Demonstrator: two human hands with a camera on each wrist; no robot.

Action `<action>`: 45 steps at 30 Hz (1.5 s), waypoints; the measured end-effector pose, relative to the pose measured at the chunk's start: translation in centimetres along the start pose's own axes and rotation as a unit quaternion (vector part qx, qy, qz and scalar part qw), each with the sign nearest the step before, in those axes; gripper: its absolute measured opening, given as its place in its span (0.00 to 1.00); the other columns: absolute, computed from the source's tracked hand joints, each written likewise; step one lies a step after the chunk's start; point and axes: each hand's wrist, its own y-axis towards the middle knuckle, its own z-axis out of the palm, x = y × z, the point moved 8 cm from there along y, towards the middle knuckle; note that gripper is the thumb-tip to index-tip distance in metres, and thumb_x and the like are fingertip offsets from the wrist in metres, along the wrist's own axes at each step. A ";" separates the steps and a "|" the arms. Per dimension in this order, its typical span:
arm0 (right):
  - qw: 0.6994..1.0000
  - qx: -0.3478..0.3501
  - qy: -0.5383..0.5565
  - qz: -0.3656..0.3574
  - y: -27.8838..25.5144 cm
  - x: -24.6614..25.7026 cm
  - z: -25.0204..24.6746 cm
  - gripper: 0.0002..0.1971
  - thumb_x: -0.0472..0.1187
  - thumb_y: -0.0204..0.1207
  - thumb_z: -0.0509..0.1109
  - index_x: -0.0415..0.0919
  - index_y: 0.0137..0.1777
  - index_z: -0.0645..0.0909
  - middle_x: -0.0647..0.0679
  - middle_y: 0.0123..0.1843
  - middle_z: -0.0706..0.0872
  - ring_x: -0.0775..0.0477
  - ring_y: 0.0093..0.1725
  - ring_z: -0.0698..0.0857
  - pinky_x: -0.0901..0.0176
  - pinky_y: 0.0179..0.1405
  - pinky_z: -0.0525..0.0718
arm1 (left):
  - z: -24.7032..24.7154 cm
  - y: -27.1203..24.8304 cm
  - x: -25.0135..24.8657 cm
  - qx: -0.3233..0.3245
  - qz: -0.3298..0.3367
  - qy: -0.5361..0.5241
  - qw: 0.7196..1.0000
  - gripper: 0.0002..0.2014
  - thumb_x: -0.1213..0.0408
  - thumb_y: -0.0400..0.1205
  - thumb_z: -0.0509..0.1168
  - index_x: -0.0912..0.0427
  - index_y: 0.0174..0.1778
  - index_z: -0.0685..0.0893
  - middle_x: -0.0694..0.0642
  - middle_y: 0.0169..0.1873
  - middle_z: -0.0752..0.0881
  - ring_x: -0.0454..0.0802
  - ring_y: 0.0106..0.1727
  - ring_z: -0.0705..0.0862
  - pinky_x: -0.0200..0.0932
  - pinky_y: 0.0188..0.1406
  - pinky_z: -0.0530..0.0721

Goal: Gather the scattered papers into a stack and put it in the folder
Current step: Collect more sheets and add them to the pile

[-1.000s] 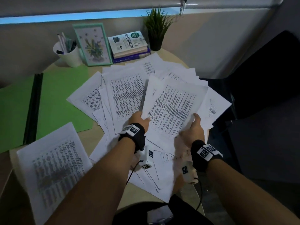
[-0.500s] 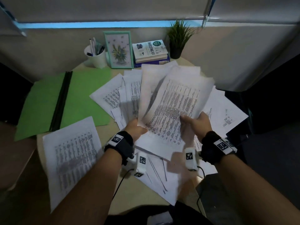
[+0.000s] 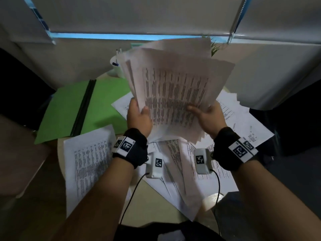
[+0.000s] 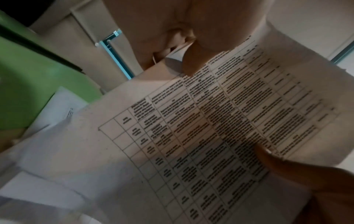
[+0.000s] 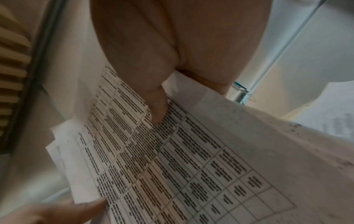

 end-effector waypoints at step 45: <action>0.965 -0.258 -0.006 0.052 -9.4 -1.0 11.5 0.16 0.34 0.82 0.64 0.42 0.69 0.74 0.51 0.54 0.84 0.51 0.52 0.83 0.58 0.48 0.80 | -11.6 1.5 3.7 0.066 -0.006 0.001 0.998 0.23 0.67 0.81 0.67 0.61 0.72 0.69 0.48 0.51 0.82 0.41 0.45 0.81 0.23 0.40 0.76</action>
